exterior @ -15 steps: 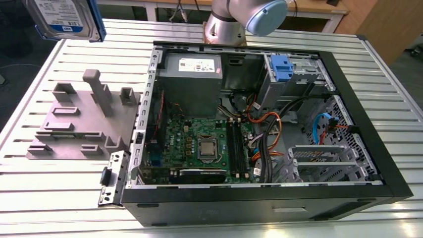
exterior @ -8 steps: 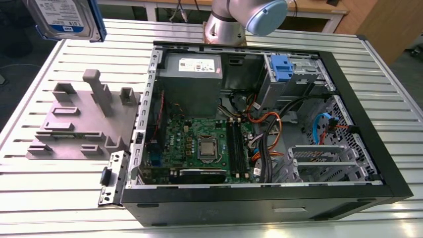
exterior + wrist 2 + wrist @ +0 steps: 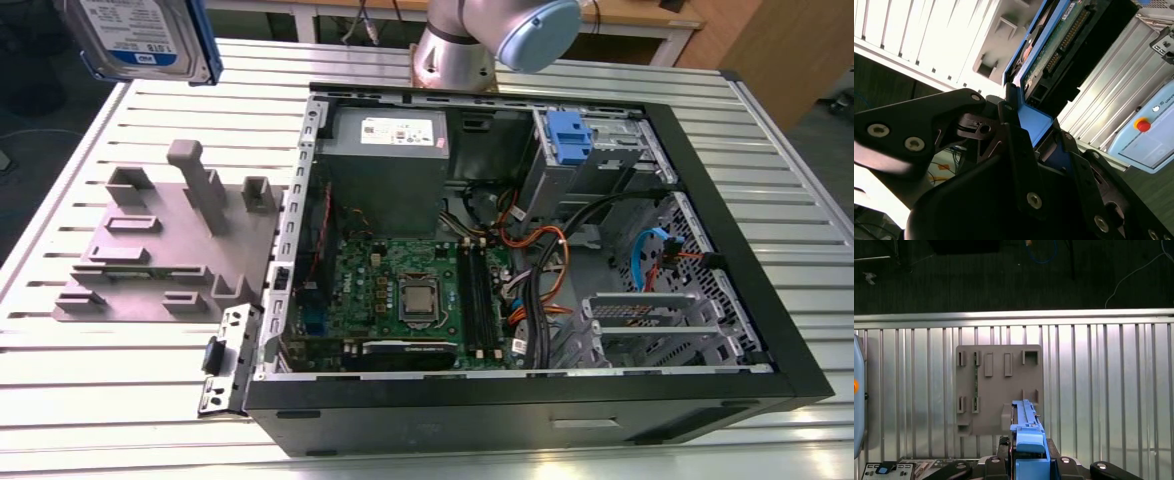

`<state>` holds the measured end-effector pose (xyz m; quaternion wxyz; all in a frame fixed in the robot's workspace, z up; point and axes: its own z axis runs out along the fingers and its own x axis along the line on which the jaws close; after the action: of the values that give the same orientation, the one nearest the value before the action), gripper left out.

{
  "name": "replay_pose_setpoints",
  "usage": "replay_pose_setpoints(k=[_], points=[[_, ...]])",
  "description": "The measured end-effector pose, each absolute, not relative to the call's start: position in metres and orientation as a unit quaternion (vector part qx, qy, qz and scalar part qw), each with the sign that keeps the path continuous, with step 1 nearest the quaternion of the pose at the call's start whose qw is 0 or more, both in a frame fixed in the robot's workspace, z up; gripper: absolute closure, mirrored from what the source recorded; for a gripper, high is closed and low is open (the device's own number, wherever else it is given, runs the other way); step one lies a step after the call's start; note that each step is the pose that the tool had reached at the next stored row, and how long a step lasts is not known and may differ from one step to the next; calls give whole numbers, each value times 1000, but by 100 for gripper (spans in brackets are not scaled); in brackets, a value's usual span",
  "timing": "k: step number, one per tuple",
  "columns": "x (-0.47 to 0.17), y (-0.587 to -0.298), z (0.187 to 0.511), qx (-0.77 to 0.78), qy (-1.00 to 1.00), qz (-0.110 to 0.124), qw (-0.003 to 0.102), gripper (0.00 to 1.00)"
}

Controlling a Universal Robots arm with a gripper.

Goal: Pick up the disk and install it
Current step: 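Pick up the disk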

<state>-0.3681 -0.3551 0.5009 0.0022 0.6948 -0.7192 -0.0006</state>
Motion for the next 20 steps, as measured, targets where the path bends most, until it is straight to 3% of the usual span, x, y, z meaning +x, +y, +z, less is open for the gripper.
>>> replay_pose_setpoints(k=[20], points=[[-360,-355,501,695,-719,-1,2,64]])
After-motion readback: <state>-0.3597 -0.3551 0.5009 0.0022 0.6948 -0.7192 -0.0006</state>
